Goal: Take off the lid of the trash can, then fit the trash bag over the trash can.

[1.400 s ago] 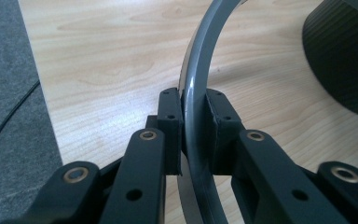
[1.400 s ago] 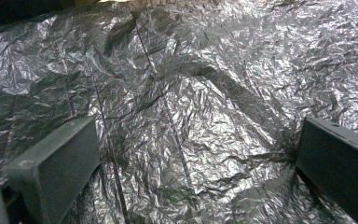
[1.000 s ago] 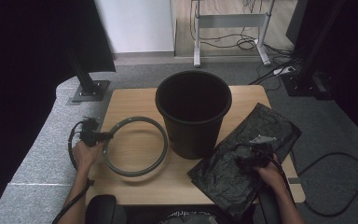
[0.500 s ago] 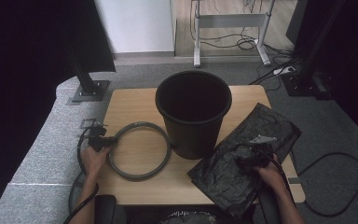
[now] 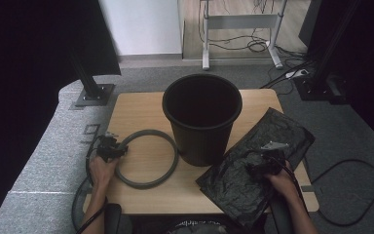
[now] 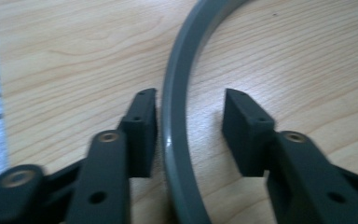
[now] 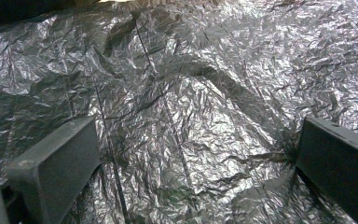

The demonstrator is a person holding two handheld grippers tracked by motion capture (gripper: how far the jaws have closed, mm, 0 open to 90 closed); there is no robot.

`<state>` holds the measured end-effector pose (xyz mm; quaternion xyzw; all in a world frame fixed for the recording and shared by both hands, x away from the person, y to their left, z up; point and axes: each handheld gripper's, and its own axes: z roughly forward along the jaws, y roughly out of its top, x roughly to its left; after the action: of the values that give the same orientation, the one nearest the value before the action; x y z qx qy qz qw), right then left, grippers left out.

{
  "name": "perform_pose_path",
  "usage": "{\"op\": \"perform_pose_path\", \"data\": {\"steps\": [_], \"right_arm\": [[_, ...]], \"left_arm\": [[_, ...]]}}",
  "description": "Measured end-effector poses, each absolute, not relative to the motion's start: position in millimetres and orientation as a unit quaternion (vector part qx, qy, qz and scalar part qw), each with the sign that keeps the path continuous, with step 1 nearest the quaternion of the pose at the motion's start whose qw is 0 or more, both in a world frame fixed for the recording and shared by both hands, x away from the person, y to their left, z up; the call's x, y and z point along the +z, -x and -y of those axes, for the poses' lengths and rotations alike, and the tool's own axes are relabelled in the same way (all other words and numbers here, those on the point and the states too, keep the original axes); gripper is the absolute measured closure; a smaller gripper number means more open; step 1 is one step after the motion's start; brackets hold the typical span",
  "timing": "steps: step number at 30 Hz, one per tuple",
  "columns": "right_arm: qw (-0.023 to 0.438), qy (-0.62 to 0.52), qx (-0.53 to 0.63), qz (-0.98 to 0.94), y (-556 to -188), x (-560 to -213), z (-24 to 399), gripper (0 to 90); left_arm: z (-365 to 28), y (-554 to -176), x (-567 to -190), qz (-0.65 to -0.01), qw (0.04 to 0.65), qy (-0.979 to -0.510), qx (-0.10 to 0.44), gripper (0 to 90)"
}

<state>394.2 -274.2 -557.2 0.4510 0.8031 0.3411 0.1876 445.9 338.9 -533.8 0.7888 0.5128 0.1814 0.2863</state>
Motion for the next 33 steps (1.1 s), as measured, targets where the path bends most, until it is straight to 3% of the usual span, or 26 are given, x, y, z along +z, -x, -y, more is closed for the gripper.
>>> {"op": "perform_pose_path", "data": {"steps": [5,12,23,33], "right_arm": [[0.188,-0.451,0.341,-0.803,-394.0,-557.2,274.1,0.0],[0.188,-0.450,0.341,-0.803,-393.7,-557.2,274.0,0.0],[0.188,-0.450,0.341,-0.804,-393.6,-557.2,274.0,0.0],[0.188,-0.454,0.341,-0.802,-406.6,-557.3,292.7,0.0]], "left_arm": [[-337.6,-442.5,-539.6,-0.494,0.304,-0.795,0.177,29.9],[-334.4,-441.8,-544.9,-0.479,0.311,-0.801,0.176,10.7],[-333.1,-443.0,-545.9,-0.484,0.303,-0.802,0.173,2.3],[-332.8,-443.3,-546.0,-0.485,0.302,-0.803,0.171,0.8]]}}
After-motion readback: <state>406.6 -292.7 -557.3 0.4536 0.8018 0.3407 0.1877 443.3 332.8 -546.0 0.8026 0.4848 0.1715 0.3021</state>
